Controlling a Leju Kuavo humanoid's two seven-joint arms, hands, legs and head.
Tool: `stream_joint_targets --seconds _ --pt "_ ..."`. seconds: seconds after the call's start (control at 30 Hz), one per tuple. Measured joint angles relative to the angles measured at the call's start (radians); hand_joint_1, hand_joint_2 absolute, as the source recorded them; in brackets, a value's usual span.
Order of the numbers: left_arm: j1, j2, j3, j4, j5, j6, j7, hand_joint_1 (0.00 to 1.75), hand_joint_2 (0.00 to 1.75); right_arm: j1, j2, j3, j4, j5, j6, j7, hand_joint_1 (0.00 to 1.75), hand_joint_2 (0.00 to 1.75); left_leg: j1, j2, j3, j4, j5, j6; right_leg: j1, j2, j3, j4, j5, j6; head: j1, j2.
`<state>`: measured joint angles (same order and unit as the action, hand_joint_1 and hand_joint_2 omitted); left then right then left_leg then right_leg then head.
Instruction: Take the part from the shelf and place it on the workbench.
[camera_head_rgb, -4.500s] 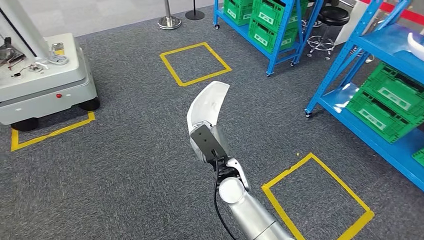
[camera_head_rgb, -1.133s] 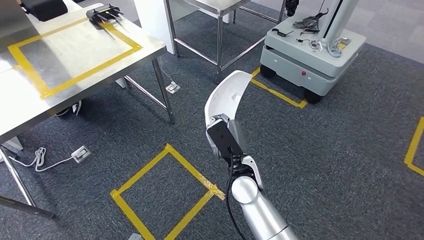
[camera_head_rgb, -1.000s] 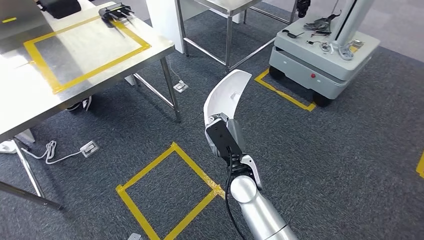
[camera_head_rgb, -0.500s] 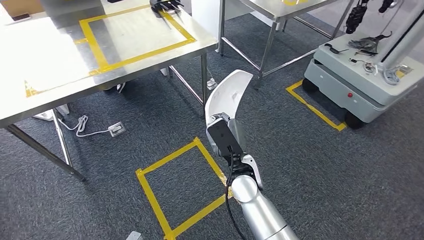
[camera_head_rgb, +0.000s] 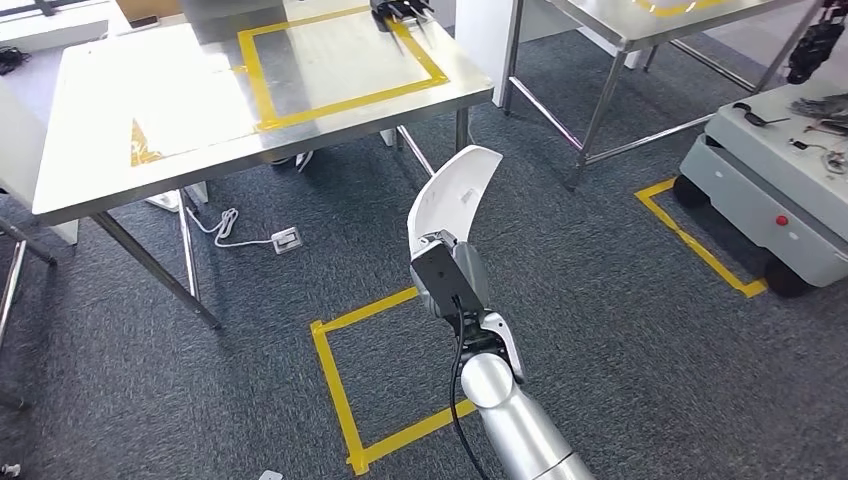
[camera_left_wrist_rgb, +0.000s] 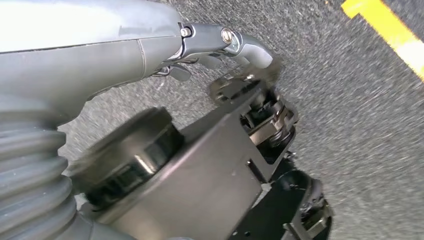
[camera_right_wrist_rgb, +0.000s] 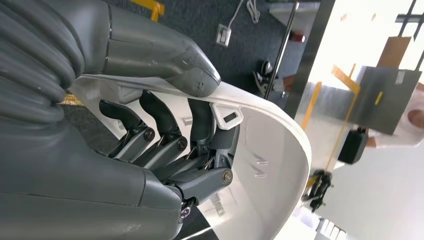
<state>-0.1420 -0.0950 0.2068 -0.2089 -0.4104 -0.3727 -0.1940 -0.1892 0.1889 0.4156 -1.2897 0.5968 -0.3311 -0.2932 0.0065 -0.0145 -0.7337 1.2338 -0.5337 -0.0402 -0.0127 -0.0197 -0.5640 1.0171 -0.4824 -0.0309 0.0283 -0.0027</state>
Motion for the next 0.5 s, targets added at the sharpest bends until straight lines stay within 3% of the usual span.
stream_joint_targets --seconds 0.03,0.07,0.13,0.2,0.23,0.27,0.33,0.37,0.4,0.47,0.5 --pt "0.001 0.000 0.000 0.000 0.001 0.000 0.000 0.00 1.75 0.001 0.000 0.000 0.000 0.000 0.000 0.000 1.75 1.75 0.000 0.005 -0.018 0.047 -0.016 -0.002 0.001 -0.015 -0.001 0.000 0.000 0.000 0.000 0.000" --pt "0.002 0.000 0.000 0.000 0.002 0.000 0.000 0.00 1.75 0.001 0.000 -0.001 0.000 0.000 0.001 0.000 1.75 1.75 0.001 0.008 -0.019 0.060 -0.014 -0.003 0.002 -0.030 -0.001 0.001 -0.001 -0.001 0.000 0.000" --pt "0.005 0.001 0.000 0.000 0.004 0.000 0.000 0.00 1.75 0.000 0.000 -0.001 0.000 0.000 0.001 0.000 1.75 1.75 0.000 0.021 0.035 -0.026 0.035 0.000 0.002 -0.056 -0.001 0.004 -0.004 0.001 0.000 0.000" --pt "0.003 0.001 0.000 0.000 0.006 0.000 0.000 0.00 1.75 -0.002 0.000 -0.001 0.000 0.000 0.001 0.000 1.75 1.75 -0.007 0.066 0.104 -0.150 0.073 0.010 0.007 -0.077 -0.002 0.011 -0.010 0.008 -0.001 0.000" --pt "0.002 0.000 0.000 0.000 0.007 0.000 -0.001 0.00 1.75 -0.002 0.000 -0.001 0.000 0.000 0.001 0.000 1.75 1.75 -0.011 0.081 0.122 -0.185 0.079 0.018 0.010 -0.086 -0.002 0.014 -0.013 0.012 0.000 0.000" --pt "0.002 0.000 0.000 0.000 0.007 0.000 -0.001 0.00 1.75 -0.003 0.000 -0.002 0.000 0.000 0.001 0.000 1.75 1.75 -0.014 0.088 0.127 -0.199 0.077 0.026 0.014 -0.096 -0.002 0.015 -0.015 0.016 0.001 0.000" --pt "0.005 0.001 0.000 0.000 0.007 0.000 -0.001 0.00 1.75 -0.003 0.001 -0.002 0.000 0.000 0.001 0.000 1.75 1.75 -0.014 0.064 0.124 -0.202 0.080 0.040 0.017 -0.115 0.001 0.014 -0.018 0.024 0.003 0.000" --pt "0.007 0.002 0.000 0.000 0.007 0.000 -0.002 0.00 1.75 -0.004 0.001 -0.003 0.000 0.000 0.001 0.000 1.75 1.75 -0.012 0.052 0.124 -0.204 0.083 0.045 0.015 -0.106 0.001 0.020 -0.025 0.030 0.003 0.000" --pt "0.008 0.002 0.000 0.000 0.007 0.000 -0.001 0.00 1.75 -0.005 0.001 -0.003 0.000 0.000 0.001 0.000 1.75 1.75 -0.008 0.040 0.124 -0.206 0.086 0.050 0.012 -0.081 -0.006 0.039 -0.041 0.037 0.004 0.000" --pt "0.007 -0.001 0.000 0.000 0.007 0.000 -0.001 0.00 1.75 -0.006 0.000 -0.004 0.000 0.001 0.002 0.000 1.75 1.75 -0.002 0.016 0.121 -0.208 0.091 0.057 0.006 -0.011 -0.047 0.138 -0.097 0.047 0.007 0.000" --pt "0.006 -0.002 0.000 0.000 0.007 0.000 0.000 0.00 1.75 -0.005 -0.001 -0.004 0.000 0.001 0.002 0.000 1.75 1.75 -0.001 0.004 0.120 -0.207 0.092 0.059 0.005 0.009 -0.078 0.207 -0.128 0.049 0.008 0.000"
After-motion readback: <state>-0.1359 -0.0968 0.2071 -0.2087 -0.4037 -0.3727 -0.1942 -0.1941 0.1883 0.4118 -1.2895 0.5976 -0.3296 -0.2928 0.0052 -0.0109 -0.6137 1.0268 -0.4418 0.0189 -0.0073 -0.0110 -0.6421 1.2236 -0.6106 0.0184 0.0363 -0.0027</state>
